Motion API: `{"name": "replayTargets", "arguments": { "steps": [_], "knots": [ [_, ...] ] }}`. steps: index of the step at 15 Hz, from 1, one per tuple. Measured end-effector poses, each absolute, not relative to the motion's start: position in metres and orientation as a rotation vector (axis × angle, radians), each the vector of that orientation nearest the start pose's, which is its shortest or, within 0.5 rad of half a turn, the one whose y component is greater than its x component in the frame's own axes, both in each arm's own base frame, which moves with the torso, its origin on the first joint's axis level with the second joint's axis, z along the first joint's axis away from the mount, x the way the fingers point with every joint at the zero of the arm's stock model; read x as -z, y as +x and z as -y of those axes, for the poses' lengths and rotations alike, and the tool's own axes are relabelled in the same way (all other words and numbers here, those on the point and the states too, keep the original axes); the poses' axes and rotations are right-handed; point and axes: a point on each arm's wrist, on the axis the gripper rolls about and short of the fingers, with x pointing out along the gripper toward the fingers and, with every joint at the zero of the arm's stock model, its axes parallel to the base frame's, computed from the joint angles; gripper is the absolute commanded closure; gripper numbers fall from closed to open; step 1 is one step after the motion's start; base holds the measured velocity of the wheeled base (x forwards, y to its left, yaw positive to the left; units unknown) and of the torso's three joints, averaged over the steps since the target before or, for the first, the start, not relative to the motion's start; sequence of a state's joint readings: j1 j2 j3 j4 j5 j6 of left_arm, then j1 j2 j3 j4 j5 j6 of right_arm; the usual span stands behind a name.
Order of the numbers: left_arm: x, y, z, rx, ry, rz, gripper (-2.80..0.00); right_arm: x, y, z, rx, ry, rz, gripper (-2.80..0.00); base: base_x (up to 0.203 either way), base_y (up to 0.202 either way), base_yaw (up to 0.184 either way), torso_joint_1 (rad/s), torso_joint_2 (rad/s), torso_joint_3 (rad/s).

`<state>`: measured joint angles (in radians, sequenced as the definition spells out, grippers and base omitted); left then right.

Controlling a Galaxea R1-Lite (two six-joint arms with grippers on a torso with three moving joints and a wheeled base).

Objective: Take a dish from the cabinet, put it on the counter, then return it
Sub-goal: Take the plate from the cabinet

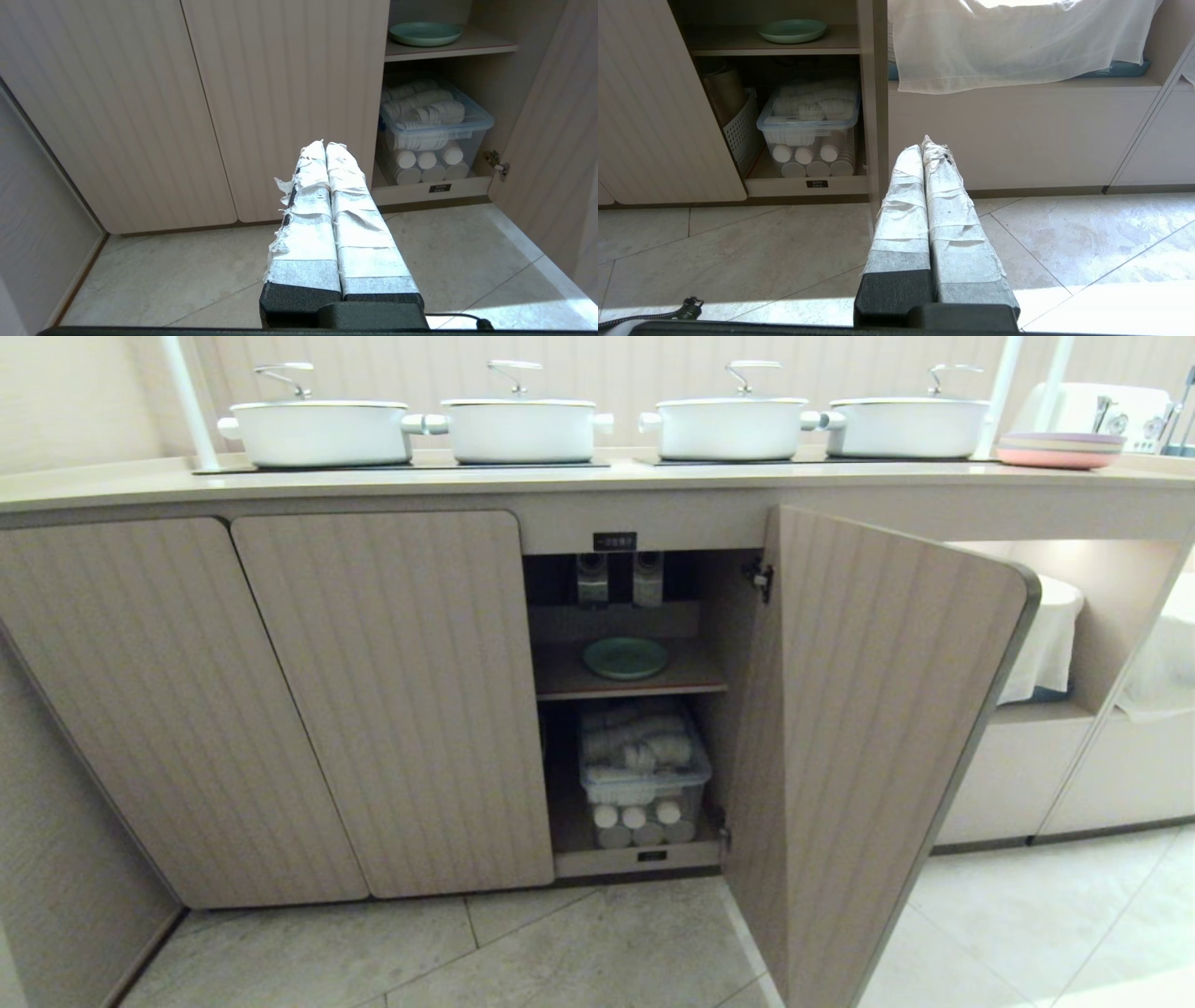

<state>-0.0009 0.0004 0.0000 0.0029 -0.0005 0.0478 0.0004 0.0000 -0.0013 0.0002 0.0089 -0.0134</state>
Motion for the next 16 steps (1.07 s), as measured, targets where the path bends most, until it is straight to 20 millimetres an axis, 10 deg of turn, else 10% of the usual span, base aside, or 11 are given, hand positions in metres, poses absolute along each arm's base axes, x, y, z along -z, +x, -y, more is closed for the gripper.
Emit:
{"name": "replayTargets", "arguments": {
  "steps": [16],
  "knots": [
    [-0.0753, -0.0228, 0.0000, 0.001, 0.006, -0.002, 0.00, -0.0757, -0.0229, -0.0002, -0.009, -0.013, 0.001, 0.00, 0.001, 0.012, 0.000, 0.000, 0.00, 0.000]
  ]
}}
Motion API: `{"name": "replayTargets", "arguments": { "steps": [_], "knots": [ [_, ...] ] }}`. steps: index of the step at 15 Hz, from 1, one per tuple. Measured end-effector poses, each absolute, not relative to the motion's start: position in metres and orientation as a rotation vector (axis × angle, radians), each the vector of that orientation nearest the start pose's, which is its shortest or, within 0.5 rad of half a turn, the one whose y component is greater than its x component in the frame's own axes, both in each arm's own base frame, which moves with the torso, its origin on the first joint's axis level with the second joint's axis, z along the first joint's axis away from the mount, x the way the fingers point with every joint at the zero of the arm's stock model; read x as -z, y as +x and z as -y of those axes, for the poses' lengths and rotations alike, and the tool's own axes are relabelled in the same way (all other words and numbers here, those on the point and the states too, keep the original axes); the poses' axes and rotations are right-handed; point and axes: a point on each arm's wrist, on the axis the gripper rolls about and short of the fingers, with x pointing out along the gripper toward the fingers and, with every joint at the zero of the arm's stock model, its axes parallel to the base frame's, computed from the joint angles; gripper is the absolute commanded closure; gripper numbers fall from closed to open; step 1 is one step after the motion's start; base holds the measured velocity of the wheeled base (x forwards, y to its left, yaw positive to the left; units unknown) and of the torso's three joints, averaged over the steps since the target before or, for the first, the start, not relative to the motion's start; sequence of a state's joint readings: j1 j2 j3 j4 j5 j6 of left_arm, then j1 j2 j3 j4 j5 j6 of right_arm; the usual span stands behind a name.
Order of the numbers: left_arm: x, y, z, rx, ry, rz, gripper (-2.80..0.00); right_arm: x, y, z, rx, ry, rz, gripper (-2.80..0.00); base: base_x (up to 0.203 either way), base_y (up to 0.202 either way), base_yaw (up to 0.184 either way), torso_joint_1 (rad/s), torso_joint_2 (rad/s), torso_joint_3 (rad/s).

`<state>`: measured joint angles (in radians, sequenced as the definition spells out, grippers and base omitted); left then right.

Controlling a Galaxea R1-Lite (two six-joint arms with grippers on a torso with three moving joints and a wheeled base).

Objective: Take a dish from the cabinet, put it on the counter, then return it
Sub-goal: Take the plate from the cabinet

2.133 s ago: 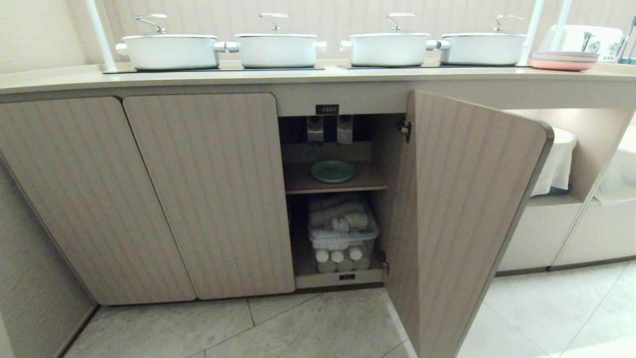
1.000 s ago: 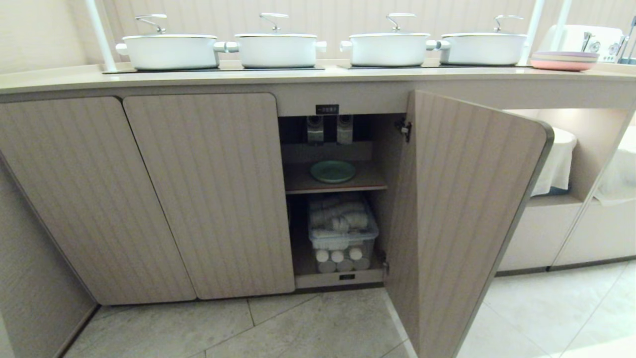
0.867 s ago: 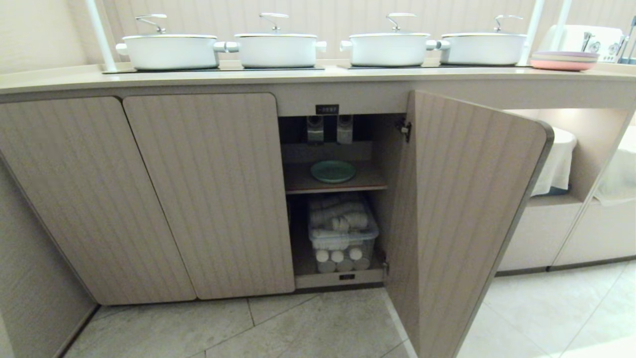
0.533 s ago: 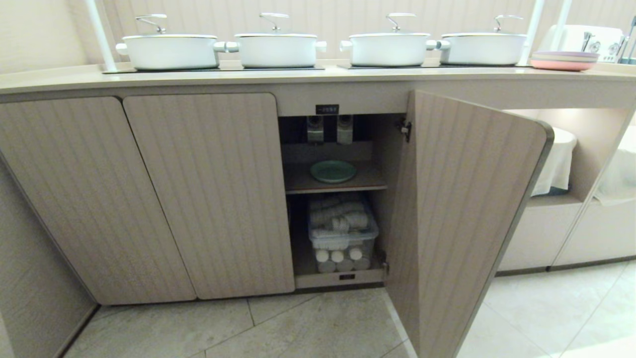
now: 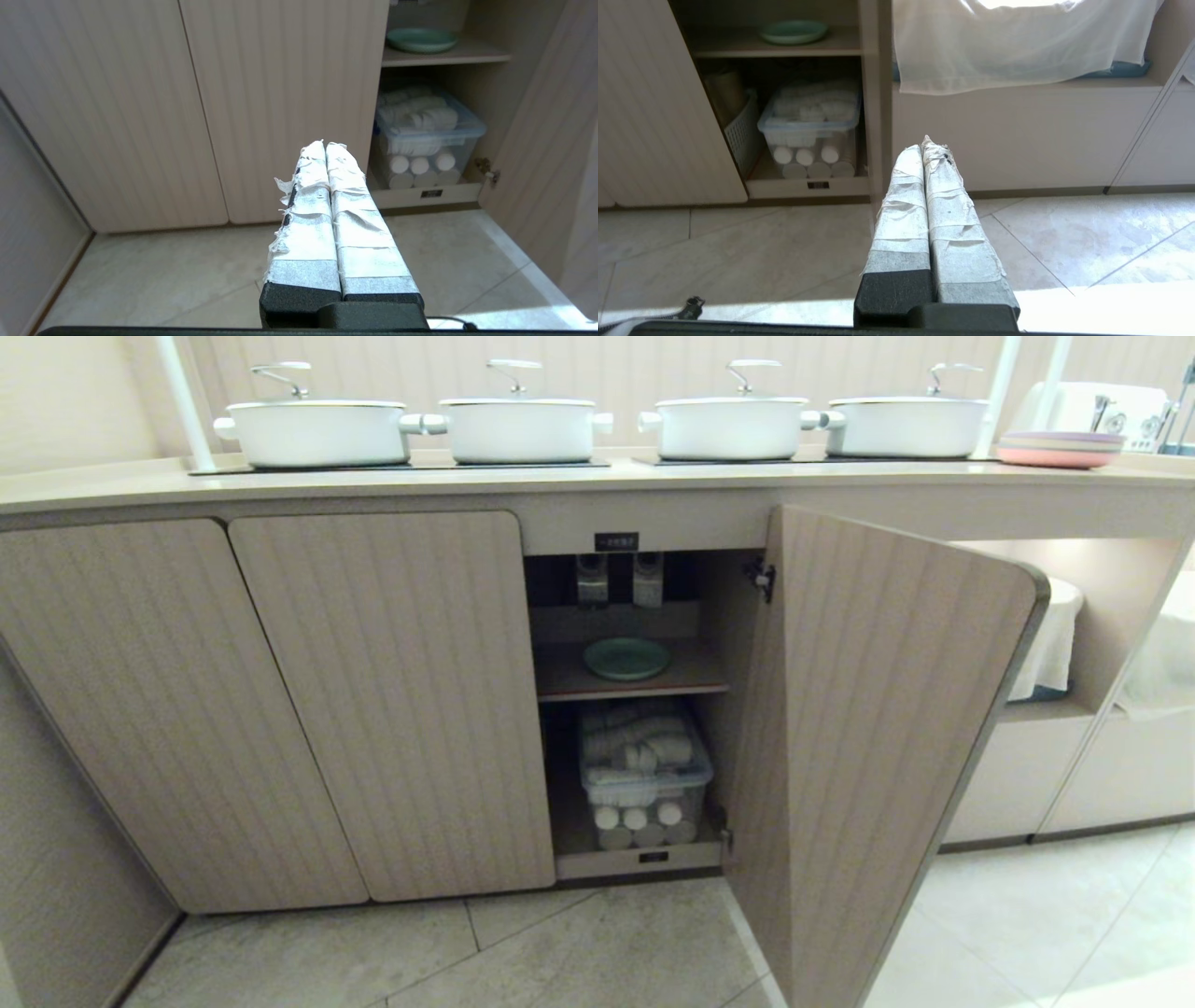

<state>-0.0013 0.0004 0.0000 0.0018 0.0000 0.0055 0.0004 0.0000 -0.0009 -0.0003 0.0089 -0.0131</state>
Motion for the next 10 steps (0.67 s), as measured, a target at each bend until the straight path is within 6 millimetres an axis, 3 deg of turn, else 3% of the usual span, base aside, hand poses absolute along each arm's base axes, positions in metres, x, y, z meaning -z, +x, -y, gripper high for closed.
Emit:
{"name": "replayTargets", "arguments": {
  "steps": [10],
  "knots": [
    [-0.0753, -0.0228, 0.0000, 0.001, 0.007, -0.002, 0.00, -0.0758, -0.0229, -0.0002, -0.009, -0.013, 0.001, 0.00, 0.000, 0.194, -0.001, 0.003, 0.00, 0.004]
  ]
}}
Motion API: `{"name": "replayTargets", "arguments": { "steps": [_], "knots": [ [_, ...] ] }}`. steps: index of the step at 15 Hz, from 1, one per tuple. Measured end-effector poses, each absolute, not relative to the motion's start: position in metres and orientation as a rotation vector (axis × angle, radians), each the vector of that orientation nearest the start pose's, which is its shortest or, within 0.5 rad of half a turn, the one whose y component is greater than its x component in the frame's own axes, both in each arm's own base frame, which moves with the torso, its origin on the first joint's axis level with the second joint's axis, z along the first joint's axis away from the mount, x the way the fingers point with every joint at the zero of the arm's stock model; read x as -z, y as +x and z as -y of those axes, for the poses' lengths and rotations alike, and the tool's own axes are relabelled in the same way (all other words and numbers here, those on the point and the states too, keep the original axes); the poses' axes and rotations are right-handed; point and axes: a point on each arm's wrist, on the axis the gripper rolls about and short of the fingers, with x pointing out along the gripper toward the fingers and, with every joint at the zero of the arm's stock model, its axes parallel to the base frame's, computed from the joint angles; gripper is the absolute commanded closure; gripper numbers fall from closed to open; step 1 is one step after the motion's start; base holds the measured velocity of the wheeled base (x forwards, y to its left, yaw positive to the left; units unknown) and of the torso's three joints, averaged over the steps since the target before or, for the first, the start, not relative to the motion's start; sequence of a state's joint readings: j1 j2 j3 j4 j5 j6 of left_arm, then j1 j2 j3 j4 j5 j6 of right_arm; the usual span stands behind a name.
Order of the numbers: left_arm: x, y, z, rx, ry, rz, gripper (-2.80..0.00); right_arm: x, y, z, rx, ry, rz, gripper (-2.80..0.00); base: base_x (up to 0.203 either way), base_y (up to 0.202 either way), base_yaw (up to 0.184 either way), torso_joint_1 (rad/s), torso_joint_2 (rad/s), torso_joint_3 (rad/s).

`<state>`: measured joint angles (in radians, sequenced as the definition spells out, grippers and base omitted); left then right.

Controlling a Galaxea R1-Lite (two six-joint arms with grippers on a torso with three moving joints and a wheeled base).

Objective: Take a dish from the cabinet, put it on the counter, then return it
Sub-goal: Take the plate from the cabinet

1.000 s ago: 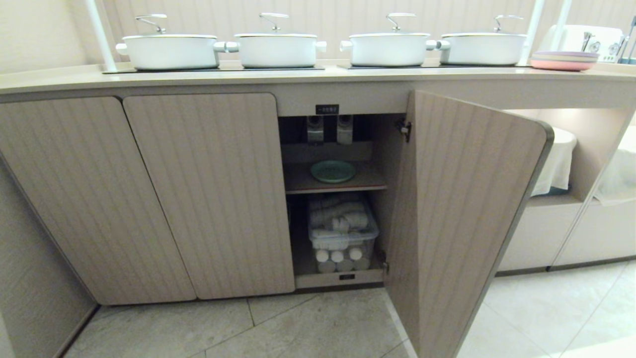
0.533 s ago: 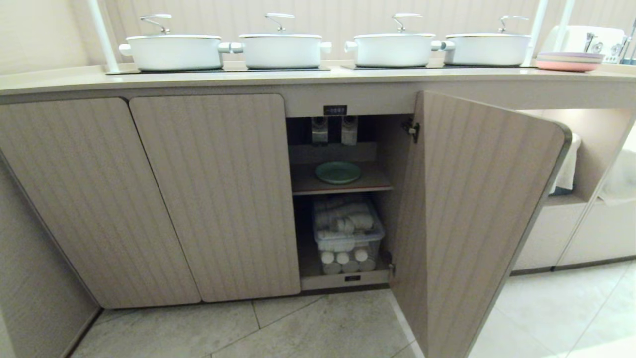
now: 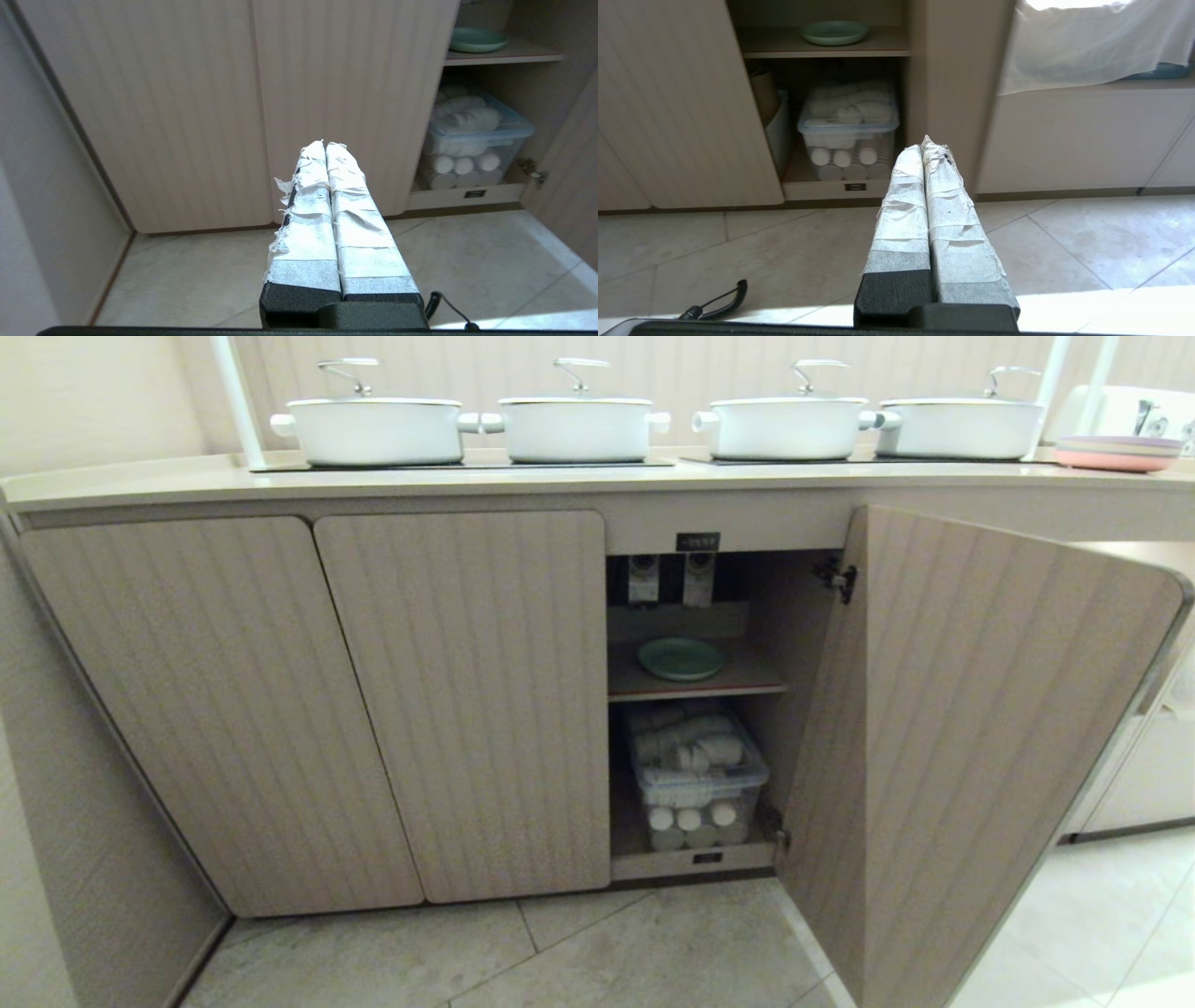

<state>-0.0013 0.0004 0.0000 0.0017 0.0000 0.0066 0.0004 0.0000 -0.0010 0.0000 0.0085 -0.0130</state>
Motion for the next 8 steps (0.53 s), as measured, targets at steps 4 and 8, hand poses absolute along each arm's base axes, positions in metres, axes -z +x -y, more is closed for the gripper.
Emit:
{"name": "replayTargets", "arguments": {
  "steps": [4, 8],
  "knots": [
    [-0.0754, -0.0228, 0.0000, 0.001, 0.008, -0.002, 0.00, -0.0756, -0.0229, -0.0002, -0.010, -0.013, 0.000, 0.00, 0.000, 0.067, 0.000, 0.001, 0.00, 0.000],
    [-0.0753, -0.0228, 0.0000, 0.002, 0.009, -0.002, 0.00, -0.0758, -0.0229, -0.0002, -0.009, -0.013, 0.001, 0.00, 0.000, 0.000, 0.000, 0.000, 0.00, 0.000]
  ]
}}
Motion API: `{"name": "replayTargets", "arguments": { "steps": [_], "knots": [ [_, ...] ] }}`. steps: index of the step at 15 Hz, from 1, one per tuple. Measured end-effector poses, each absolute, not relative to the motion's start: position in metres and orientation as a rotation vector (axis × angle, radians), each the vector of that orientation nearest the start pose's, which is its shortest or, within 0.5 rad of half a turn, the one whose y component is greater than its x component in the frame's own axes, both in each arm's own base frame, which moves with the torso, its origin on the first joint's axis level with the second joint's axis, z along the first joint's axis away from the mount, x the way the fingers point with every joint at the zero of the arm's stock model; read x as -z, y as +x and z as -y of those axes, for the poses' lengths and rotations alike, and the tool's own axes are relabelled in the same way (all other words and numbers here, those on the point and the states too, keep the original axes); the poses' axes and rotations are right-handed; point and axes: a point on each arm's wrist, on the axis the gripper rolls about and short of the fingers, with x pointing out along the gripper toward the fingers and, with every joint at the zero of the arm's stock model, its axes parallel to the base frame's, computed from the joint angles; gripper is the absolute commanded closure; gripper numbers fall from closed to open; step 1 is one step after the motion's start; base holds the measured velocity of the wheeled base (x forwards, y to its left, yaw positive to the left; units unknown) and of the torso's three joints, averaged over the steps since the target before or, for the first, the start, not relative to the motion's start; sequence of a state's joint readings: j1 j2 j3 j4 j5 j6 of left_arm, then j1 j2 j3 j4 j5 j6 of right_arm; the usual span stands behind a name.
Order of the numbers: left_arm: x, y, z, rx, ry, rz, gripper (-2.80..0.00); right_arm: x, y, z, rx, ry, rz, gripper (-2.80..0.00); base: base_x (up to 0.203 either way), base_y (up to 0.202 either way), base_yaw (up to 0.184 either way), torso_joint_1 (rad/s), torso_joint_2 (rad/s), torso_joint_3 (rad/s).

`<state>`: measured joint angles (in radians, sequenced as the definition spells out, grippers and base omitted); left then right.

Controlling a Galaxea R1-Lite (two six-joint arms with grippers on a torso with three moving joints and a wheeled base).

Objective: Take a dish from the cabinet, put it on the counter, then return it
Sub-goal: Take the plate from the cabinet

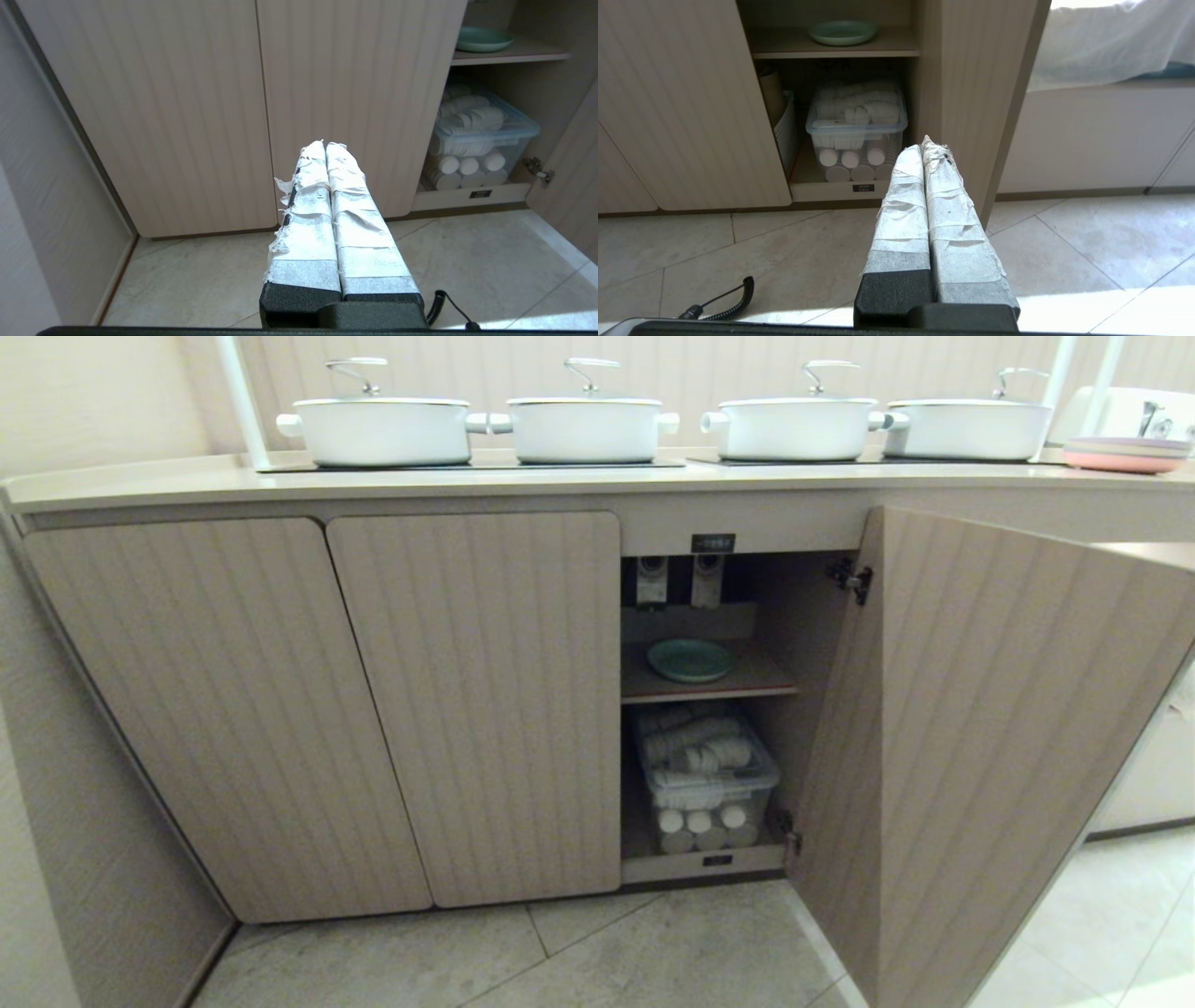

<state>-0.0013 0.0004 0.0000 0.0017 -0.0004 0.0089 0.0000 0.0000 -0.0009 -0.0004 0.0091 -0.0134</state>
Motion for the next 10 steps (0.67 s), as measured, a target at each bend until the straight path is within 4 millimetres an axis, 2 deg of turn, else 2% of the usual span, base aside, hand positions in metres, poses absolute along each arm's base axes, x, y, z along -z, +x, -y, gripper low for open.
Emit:
{"name": "replayTargets", "arguments": {
  "steps": [10],
  "knots": [
    [-0.0751, -0.0228, 0.0000, 0.001, 0.014, -0.004, 0.00, -0.0757, -0.0229, -0.0002, -0.009, -0.013, 0.001, 0.00, 0.000, 0.000, 0.000, 0.000, 0.00, 0.000]
  ]
}}
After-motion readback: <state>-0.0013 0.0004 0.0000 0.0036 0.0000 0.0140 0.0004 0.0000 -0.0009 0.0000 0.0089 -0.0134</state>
